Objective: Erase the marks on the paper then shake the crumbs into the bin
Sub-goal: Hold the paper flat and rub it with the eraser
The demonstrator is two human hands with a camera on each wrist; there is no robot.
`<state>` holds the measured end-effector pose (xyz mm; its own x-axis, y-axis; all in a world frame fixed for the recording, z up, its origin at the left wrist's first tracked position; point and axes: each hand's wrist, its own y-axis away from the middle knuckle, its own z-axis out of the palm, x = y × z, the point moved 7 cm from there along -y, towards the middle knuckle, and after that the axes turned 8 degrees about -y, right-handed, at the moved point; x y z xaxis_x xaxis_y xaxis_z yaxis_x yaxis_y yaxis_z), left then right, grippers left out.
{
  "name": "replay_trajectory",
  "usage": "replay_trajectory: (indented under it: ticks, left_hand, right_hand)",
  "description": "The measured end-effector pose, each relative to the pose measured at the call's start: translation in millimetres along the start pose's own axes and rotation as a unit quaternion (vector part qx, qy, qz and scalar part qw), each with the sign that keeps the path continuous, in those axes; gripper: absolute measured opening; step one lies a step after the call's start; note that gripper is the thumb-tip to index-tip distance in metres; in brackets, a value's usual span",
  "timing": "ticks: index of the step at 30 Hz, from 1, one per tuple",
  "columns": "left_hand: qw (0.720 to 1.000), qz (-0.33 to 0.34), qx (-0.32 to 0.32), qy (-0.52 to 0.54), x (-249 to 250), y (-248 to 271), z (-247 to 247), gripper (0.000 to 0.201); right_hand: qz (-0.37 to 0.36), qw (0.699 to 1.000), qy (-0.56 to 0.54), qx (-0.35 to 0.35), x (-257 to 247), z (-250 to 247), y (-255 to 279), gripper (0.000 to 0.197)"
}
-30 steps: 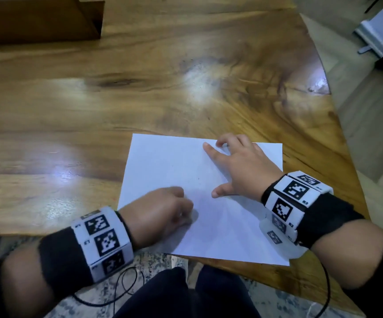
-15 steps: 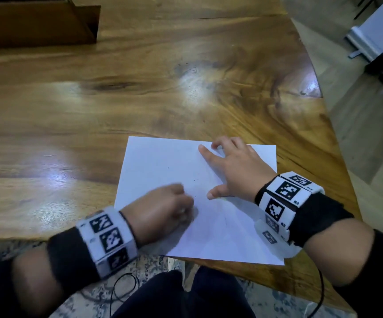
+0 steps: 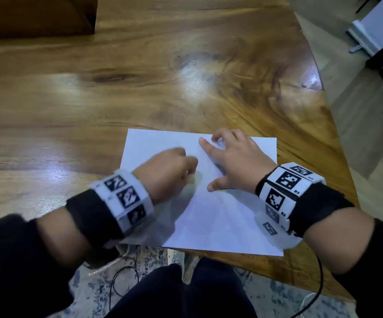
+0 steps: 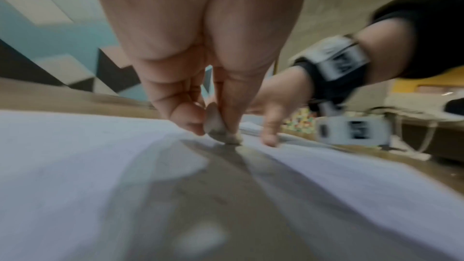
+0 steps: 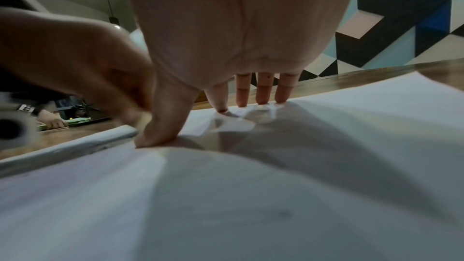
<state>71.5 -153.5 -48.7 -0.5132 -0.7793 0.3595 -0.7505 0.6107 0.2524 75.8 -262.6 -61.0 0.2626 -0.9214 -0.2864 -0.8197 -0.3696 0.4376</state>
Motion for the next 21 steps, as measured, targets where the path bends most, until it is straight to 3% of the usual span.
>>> replay_trajectory:
  ticks: [3,6,8,12,14,18,21]
  left_hand:
    - [1.000,0.013,0.003,0.013,-0.6,3.6,5.1,0.012]
    - [0.994,0.069,-0.069,0.039,10.6,39.2,23.5,0.028]
    - [0.992,0.065,-0.101,0.045,5.6,39.9,23.4,0.014]
    - [1.000,0.024,0.014,0.014,-4.1,1.7,0.9,0.007]
    - [0.999,0.009,0.035,0.015,-3.6,-0.7,2.6,0.009]
    - [0.994,0.083,-0.056,0.052,9.8,44.3,29.1,0.024]
    - [0.990,0.081,-0.100,0.060,6.8,46.7,31.7,0.011]
  right_hand:
    - [0.001,1.000,-0.003,-0.001,0.6,0.5,-0.5,0.101]
    - [0.003,1.000,-0.007,0.001,1.3,0.0,-0.7,0.102]
    - [0.003,1.000,-0.007,0.002,0.9,-0.2,-0.7,0.102]
    - [0.002,1.000,-0.007,0.004,-0.1,0.0,-0.7,0.101]
    - [0.002,1.000,-0.006,0.004,0.2,-0.1,-0.8,0.101]
    - [0.005,1.000,-0.012,0.004,1.3,-0.2,-0.8,0.101]
    - [0.004,1.000,-0.010,0.004,0.3,0.6,-0.8,0.101]
